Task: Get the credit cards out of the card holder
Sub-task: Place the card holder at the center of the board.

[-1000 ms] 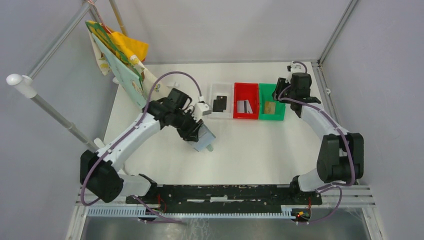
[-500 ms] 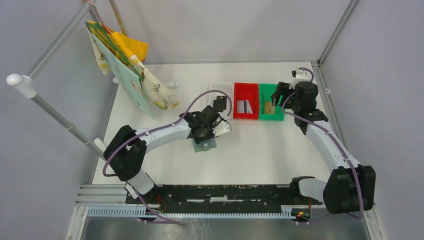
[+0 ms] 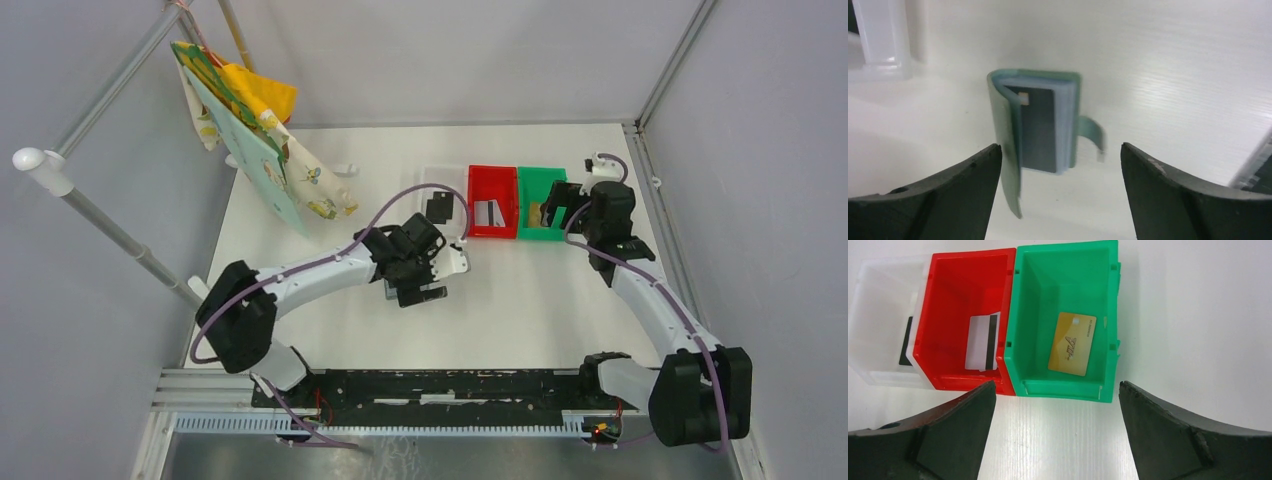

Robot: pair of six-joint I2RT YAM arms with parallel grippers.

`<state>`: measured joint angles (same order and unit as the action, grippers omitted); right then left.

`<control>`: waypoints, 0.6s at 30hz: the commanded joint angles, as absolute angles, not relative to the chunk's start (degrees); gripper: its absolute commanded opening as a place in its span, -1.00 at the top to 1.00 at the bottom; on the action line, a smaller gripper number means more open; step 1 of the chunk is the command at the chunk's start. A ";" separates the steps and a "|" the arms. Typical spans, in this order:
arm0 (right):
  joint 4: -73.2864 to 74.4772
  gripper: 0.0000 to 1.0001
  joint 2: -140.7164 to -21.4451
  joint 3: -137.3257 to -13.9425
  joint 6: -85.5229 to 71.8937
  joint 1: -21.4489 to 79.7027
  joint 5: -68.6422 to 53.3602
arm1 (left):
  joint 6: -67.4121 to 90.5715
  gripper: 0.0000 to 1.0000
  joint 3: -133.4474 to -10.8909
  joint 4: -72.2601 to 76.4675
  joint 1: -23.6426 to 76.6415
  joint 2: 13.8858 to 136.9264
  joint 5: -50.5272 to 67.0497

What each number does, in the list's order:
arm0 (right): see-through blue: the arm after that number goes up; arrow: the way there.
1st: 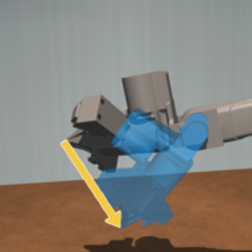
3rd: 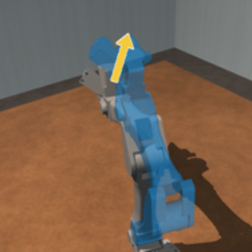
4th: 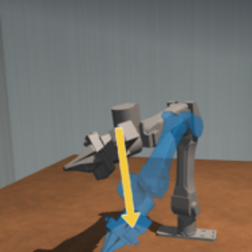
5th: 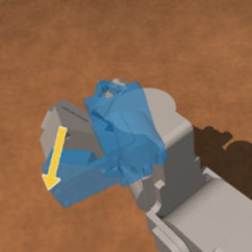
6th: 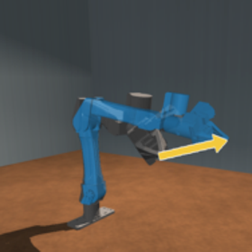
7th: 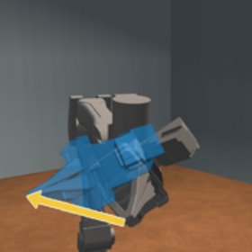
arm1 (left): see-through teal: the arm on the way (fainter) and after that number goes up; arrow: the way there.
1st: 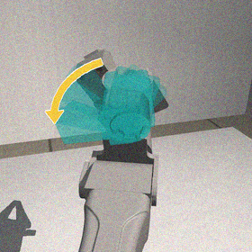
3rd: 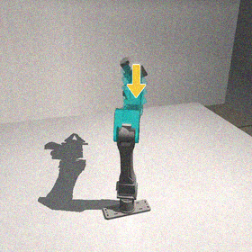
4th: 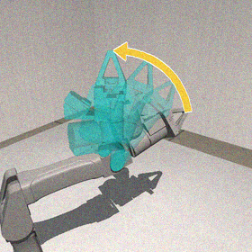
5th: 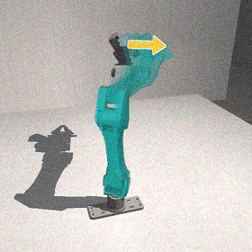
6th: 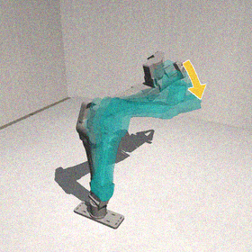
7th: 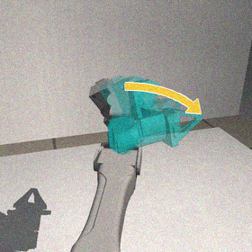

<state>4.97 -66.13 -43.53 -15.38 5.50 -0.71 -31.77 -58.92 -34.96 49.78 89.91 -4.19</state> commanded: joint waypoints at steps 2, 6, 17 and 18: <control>-5.79 -0.96 -59.11 -35.96 -14.98 5.50 5.68 | -31.38 -0.87 -66.62 -45.00 39.89 79.22 32.79; -11.48 -0.96 -54.78 -29.05 -15.57 5.48 12.94 | -32.29 -0.97 -69.46 -46.66 29.81 77.65 36.68; -33.93 -0.96 -43.52 -4.61 -16.91 5.50 41.46 | -24.79 -0.99 -47.41 -16.59 10.72 72.40 29.13; -34.62 -0.96 -44.60 -4.12 -16.57 5.48 42.27 | -23.48 -0.99 -44.81 -12.39 9.48 72.72 28.45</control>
<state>-25.74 -43.07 -4.95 -16.69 5.52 31.51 -29.34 -52.82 -30.83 12.80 73.78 30.00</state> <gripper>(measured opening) 0.979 0.993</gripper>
